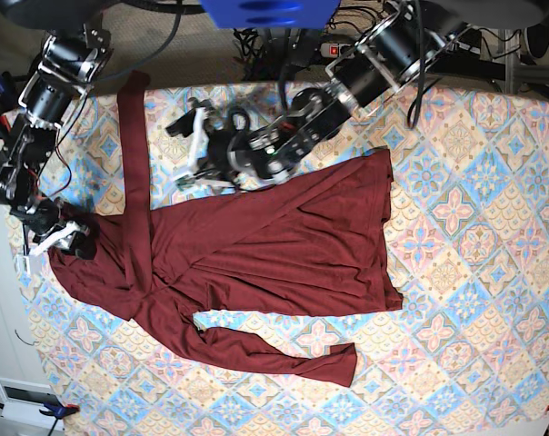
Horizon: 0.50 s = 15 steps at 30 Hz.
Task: Layout the t-shirt on the table in an organized manner, then fold the t-shirt properly
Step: 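Lift the sleeve with the left gripper and drag it across the shirt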
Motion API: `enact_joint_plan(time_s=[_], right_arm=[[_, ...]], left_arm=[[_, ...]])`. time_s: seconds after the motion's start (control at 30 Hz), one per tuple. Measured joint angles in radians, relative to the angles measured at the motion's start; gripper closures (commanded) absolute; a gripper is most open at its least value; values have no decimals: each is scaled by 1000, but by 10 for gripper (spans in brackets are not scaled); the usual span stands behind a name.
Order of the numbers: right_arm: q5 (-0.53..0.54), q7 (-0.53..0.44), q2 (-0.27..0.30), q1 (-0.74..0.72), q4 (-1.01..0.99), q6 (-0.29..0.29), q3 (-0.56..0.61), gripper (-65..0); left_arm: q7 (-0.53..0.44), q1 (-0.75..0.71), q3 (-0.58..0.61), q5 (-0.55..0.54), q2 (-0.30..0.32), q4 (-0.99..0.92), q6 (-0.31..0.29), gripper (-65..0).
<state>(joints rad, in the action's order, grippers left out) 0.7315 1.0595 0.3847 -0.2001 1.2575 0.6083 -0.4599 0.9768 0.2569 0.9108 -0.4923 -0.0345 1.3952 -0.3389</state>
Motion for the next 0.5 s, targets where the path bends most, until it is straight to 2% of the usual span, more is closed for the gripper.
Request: enact_joint_plan(time_s=[0.17,0.33,0.4,0.5], right_arm=[[8,-20,52,32,39,-1,-3,-262],[7,3,36,85,81,0,-49,-262],[9,33,41,112,113,0,-92,-256],[4,117,81,167,142,-5,-140,-224]], left_arm=[[2,83,52,2,-47,-113,1,-449],[-4,150,157,-3,-88,-119,-11,-448],[-27,172,174,-1,-96,-117,-6,-448],[-48,190,169,35,-97,-117,1,-448]])
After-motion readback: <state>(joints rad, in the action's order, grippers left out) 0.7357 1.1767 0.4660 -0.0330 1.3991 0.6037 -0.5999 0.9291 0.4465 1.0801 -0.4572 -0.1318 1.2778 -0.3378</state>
